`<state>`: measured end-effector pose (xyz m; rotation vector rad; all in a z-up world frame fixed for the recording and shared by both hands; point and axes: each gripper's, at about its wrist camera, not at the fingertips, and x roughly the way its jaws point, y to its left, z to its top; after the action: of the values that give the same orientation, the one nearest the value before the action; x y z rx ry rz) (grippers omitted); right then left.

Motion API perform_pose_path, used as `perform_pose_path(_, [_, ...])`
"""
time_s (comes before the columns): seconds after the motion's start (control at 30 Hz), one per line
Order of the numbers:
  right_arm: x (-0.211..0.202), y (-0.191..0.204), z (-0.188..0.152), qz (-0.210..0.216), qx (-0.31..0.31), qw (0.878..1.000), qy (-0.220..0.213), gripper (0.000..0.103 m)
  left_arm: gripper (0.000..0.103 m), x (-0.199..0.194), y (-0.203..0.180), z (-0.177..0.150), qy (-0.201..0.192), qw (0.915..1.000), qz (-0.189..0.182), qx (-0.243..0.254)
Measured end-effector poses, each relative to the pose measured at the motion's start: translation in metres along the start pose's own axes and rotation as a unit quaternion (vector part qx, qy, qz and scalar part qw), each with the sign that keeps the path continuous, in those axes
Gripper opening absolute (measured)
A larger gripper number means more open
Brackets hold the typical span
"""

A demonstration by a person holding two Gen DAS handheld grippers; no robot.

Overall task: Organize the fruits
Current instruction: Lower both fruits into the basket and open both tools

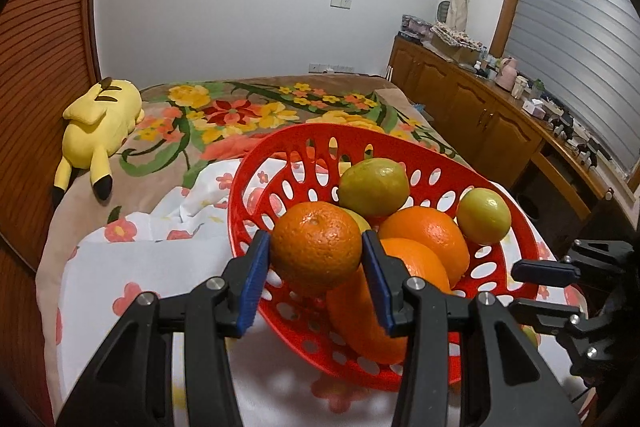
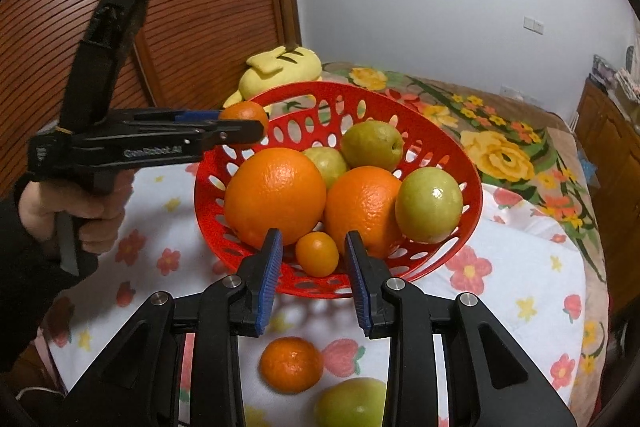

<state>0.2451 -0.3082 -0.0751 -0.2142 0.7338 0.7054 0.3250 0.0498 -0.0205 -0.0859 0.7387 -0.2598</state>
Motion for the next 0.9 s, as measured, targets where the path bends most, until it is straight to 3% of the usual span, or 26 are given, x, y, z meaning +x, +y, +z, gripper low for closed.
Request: perform_pose_path(0.9, [-0.019,-0.005,-0.009,0.004,0.019,1.0,-0.015,0.033,0.048,0.02,-0.013,0.025,0.004,0.9995,0.017,0.026])
